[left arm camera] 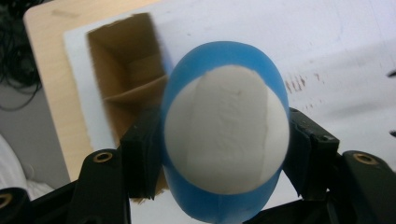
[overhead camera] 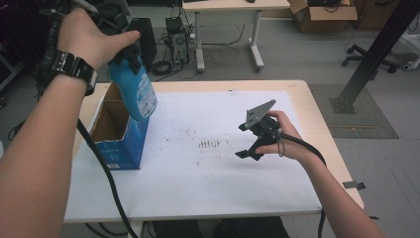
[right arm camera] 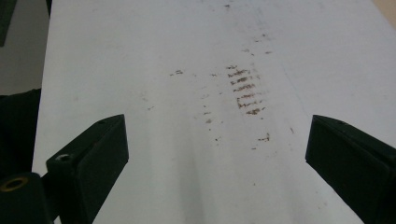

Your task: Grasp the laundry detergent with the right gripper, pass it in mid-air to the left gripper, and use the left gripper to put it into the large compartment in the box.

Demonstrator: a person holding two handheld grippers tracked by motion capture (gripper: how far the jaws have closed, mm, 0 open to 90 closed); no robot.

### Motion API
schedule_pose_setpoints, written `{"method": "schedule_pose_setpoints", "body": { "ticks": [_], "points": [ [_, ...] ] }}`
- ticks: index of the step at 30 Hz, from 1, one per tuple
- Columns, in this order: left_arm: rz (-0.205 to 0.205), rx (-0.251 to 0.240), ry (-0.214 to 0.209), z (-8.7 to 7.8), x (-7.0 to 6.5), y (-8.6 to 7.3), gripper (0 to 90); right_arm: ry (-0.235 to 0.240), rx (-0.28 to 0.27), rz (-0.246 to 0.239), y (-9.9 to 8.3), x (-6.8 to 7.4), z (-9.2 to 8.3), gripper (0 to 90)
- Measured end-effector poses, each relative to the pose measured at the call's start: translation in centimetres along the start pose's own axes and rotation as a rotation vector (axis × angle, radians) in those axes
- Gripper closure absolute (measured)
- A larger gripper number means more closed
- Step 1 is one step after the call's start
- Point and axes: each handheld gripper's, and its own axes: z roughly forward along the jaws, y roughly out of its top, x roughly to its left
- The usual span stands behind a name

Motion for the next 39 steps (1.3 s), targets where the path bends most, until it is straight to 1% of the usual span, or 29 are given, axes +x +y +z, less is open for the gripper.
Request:
{"method": "schedule_pose_setpoints", "body": {
  "ticks": [1,4,7,10,13,16,19,25,28,32,37,39],
  "points": [
    [-0.027,-0.002,0.001,-0.2,0.6,-0.1,38.1,-0.005,-0.008,0.005,-0.1,0.0,-0.2,6.4],
    [-0.08,-0.015,0.017,-0.9,2.1,-0.5,38.1,0.007,-0.03,0.02,-0.4,-0.2,-0.5,6.4],
    [-0.128,-0.021,0.035,-1.0,3.4,-1.0,38.0,0.006,-0.03,0.024,-0.5,-0.2,-0.6,6.5],
    [-0.157,-0.019,0.042,-0.5,4.4,-1.5,38.0,0.01,-0.032,0.028,-0.6,-0.2,-0.4,6.7],
    [-0.181,-0.012,0.042,0.5,5.1,-2.0,38.0,0.013,-0.031,0.025,-0.5,-0.1,-0.2,6.8],
    [-0.193,-0.001,0.042,1.6,5.7,-2.4,38.1,0.017,-0.03,0.021,-0.4,0.0,-0.1,6.8],
    [-0.196,0.014,0.05,2.8,6.0,-2.8,38.0,0.021,-0.032,0.021,-0.4,0.1,0.0,6.8],
    [-0.207,0.031,0.074,5.2,6.7,-3.3,38.1,0.023,-0.028,0.02,-0.6,0.2,0.2,6.9],
    [-0.211,0.038,0.068,6.2,6.9,-3.6,38.0,0.024,-0.024,0.024,-0.8,0.2,0.3,6.9],
    [-0.214,0.053,0.062,7.9,7.0,-4.0,38.1,0.027,-0.024,0.029,-1.0,0.1,0.4,6.9],
    [-0.201,0.08,0.078,10.2,6.8,-4.3,38.1,0.03,-0.026,0.037,-1.1,0.1,0.5,6.9],
    [-0.202,0.09,0.074,11.0,6.8,-4.4,38.1,0.03,-0.031,0.036,-1.1,0.1,0.5,6.9]
  ]
}}
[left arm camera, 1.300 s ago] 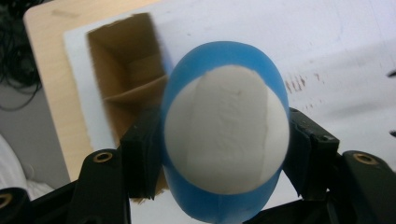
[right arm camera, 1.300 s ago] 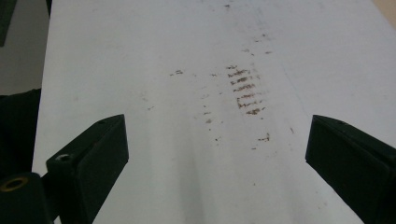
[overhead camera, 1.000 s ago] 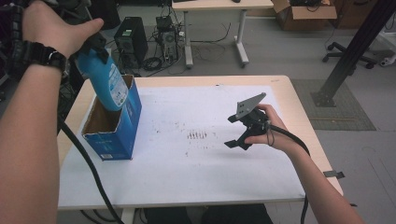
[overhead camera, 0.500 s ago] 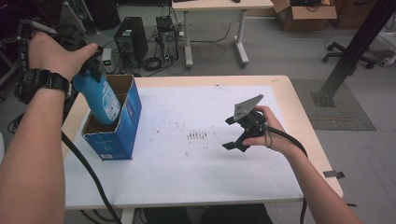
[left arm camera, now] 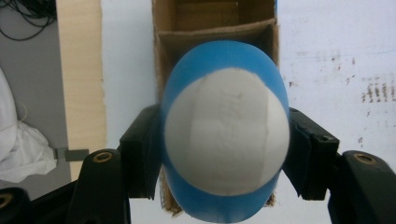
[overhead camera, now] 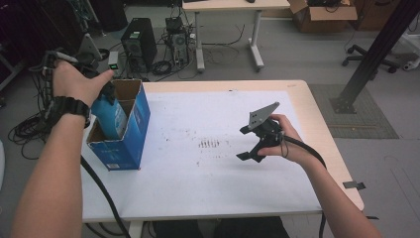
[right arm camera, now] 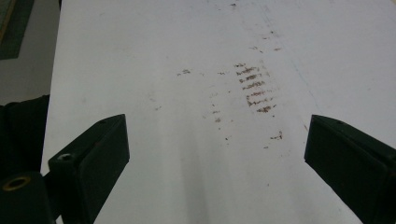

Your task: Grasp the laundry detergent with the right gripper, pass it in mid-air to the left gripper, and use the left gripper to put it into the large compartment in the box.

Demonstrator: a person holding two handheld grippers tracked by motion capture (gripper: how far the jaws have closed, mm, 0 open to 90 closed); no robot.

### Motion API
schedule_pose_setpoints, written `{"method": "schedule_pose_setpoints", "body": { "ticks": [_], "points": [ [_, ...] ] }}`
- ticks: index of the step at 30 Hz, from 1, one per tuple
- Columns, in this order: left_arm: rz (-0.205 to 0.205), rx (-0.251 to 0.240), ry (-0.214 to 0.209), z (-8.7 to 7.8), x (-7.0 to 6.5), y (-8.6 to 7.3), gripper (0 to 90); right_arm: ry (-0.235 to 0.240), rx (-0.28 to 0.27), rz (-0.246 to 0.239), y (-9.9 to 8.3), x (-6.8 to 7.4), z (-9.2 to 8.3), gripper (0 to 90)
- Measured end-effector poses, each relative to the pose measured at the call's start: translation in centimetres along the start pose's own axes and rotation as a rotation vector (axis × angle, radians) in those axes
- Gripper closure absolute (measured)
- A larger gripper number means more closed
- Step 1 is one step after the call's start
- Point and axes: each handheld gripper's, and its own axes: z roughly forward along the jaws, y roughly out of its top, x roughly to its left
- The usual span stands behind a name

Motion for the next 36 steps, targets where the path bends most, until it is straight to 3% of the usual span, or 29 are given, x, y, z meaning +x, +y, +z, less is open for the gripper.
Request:
{"method": "schedule_pose_setpoints", "body": {
  "ticks": [16,36],
  "points": [
    [0.007,0.051,-0.005,4.5,-0.2,-0.7,38.1,0.006,-0.003,0.001,-0.1,0.1,0.1,6.9],
    [0.028,0.088,0.007,7.4,-0.7,-1.0,38.0,0.002,0.006,0.006,-0.4,0.1,0.3,7.0]
  ]
}}
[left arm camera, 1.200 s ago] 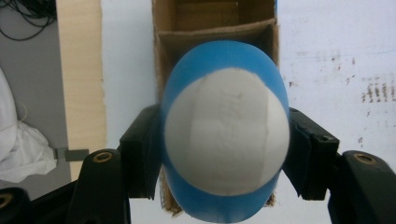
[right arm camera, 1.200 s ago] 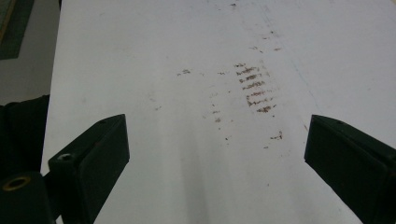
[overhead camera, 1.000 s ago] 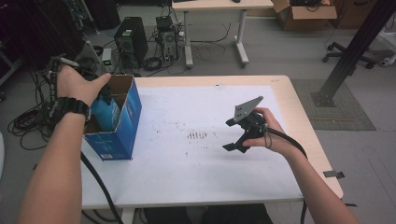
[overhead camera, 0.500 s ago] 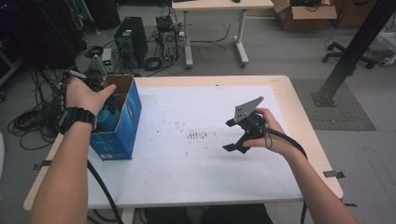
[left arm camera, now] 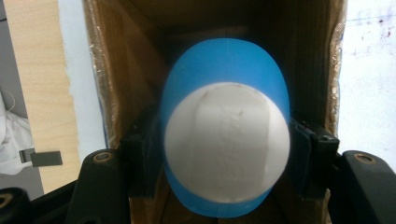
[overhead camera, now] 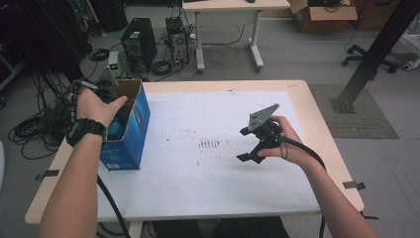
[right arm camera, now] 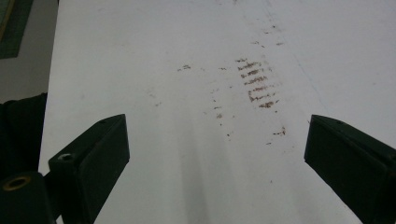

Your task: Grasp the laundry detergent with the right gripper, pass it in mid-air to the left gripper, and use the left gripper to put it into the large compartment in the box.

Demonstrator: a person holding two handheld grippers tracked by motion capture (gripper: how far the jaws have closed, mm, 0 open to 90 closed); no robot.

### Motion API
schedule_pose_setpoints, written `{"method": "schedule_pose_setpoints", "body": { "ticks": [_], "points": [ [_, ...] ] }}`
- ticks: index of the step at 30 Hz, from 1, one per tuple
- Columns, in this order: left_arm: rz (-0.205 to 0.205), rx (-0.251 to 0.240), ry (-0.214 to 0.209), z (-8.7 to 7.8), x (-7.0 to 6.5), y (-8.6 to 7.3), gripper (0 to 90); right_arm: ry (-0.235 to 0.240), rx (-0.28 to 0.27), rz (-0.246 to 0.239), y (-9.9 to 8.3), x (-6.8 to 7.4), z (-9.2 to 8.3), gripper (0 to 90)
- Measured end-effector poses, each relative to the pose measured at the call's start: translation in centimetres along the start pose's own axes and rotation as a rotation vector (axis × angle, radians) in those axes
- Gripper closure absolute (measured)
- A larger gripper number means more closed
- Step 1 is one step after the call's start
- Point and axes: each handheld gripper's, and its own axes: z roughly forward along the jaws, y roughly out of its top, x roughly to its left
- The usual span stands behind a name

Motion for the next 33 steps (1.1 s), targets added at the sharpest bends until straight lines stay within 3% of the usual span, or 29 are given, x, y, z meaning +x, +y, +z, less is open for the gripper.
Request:
{"method": "schedule_pose_setpoints", "body": {
  "ticks": [16,25,33],
  "points": [
    [0.021,0.008,-0.016,0.2,0.1,0.0,37.4,-0.006,0.001,0.003,-0.2,0.0,-0.3,6.8],
    [0.048,0.011,0.018,-0.1,-0.2,0.0,30.4,-0.008,-0.001,0.005,-0.3,0.0,-0.5,6.9],
    [0.074,0.003,0.013,-0.9,-0.5,-0.1,27.9,-0.005,-0.001,0.002,-0.1,0.1,-0.5,6.8]
  ]
}}
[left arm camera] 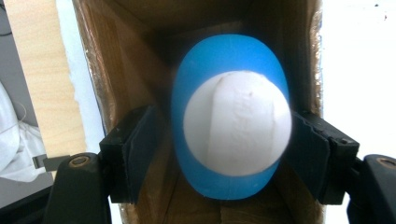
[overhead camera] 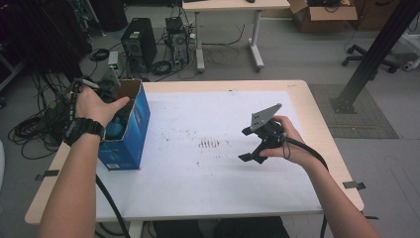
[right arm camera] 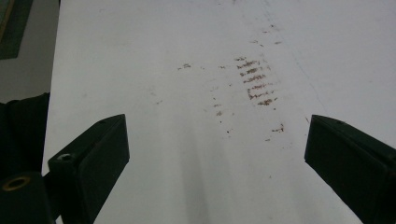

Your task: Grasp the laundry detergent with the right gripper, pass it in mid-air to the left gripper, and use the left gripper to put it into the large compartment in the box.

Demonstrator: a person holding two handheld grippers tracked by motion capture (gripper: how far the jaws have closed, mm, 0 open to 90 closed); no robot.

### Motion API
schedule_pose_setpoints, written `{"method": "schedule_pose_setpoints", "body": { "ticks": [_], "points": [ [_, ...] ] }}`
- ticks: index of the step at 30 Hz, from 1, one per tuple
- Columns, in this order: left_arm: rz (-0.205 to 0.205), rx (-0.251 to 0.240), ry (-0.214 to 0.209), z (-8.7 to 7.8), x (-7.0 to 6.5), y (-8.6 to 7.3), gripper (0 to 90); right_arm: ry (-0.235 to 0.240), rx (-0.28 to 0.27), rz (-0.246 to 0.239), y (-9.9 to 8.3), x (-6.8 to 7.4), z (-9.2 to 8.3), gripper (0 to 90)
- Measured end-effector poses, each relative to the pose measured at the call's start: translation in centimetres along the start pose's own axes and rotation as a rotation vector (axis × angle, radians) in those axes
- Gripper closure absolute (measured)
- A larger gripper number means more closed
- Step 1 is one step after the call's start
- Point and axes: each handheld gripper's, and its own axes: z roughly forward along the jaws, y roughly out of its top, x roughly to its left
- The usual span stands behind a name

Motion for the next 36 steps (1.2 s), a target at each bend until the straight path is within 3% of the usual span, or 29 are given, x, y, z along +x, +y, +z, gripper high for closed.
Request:
{"method": "schedule_pose_setpoints", "body": {
  "ticks": [8,18,27,36],
  "points": [
    [0.03,-0.022,-0.004,-1.5,0.0,0.0,22.3,-0.001,-0.003,-0.001,0.1,0.0,-0.1,6.8],
    [0.092,-0.088,0.002,-5.1,-1.6,-0.3,17.5,-0.004,-0.01,-0.002,0.1,0.0,-0.5,6.7],
    [0.213,-0.156,-0.049,-7.4,-5.4,-0.4,13.8,-0.007,-0.01,-0.003,0.1,-0.1,-0.8,6.7],
    [0.35,-0.16,-0.114,-6.4,-10.6,-0.5,8.4,-0.016,-0.009,0.003,-0.2,-0.1,-1.4,6.7]
  ]
}}
